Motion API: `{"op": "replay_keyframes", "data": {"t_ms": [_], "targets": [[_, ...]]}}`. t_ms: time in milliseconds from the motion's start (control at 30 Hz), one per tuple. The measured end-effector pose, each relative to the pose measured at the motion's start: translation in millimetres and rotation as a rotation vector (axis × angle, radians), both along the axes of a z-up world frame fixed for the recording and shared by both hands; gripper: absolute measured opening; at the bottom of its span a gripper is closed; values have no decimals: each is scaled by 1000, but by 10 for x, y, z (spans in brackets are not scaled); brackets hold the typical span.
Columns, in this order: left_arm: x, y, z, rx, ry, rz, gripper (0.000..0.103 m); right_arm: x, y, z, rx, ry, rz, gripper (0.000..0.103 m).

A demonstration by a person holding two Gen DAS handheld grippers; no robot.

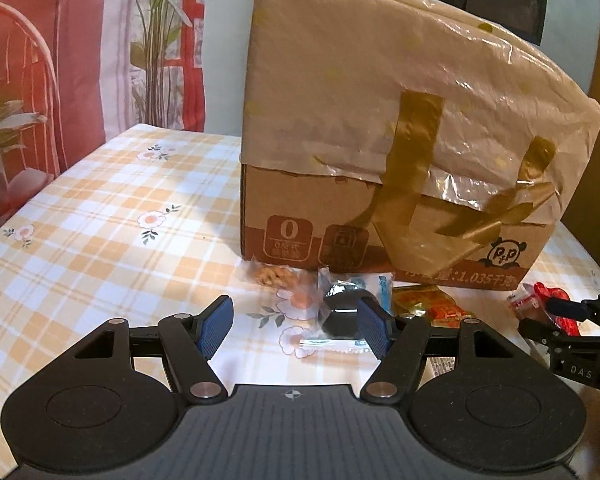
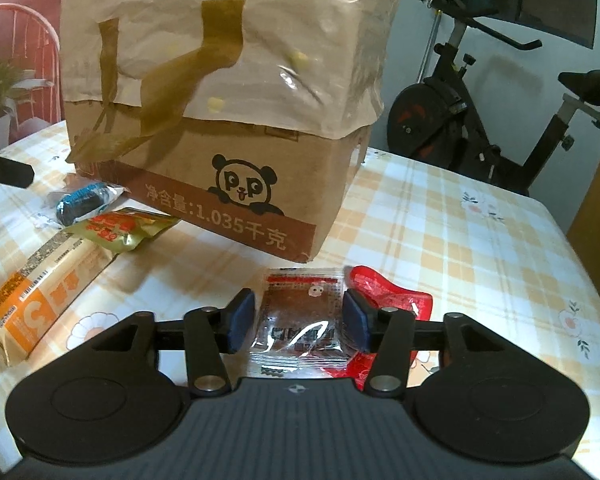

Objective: Organize snacks
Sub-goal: 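Withdraw both tools to the table toward the remaining snacks, then grasp the brown jerky packet with the right gripper while the left gripper grasps the black round candy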

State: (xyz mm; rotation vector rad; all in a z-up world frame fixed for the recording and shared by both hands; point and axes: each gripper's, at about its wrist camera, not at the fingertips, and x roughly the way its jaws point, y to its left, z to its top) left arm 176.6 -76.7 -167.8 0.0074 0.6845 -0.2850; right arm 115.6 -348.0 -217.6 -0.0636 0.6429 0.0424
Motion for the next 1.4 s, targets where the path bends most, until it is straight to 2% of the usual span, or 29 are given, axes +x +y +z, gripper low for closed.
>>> {"op": "replay_keyframes", "data": {"t_ms": [333, 367, 467, 800, 1000, 1200, 1400], "targets": [[-11, -7, -20, 8, 11, -8, 71, -11, 13, -1, 6, -1, 38, 57], [-12, -7, -20, 8, 10, -8, 71, -12, 27, -4, 4, -2, 48, 51], [-11, -4, -21, 9, 11, -11, 71, -17, 52, -9, 11, -3, 76, 47], [-16, -19, -40, 12, 18, -18, 71, -10, 46, -11, 35, 2, 96, 48], [-13, -27, -49, -45, 31, -64, 71, -20, 51, -7, 33, -2, 100, 46], [118, -196, -67, -35, 25, -113, 70, -16, 35, -7, 51, -2, 102, 45], [325, -339, -172, -29, 60, -116, 69, -11, 17, -11, 65, 0, 102, 45]]}}
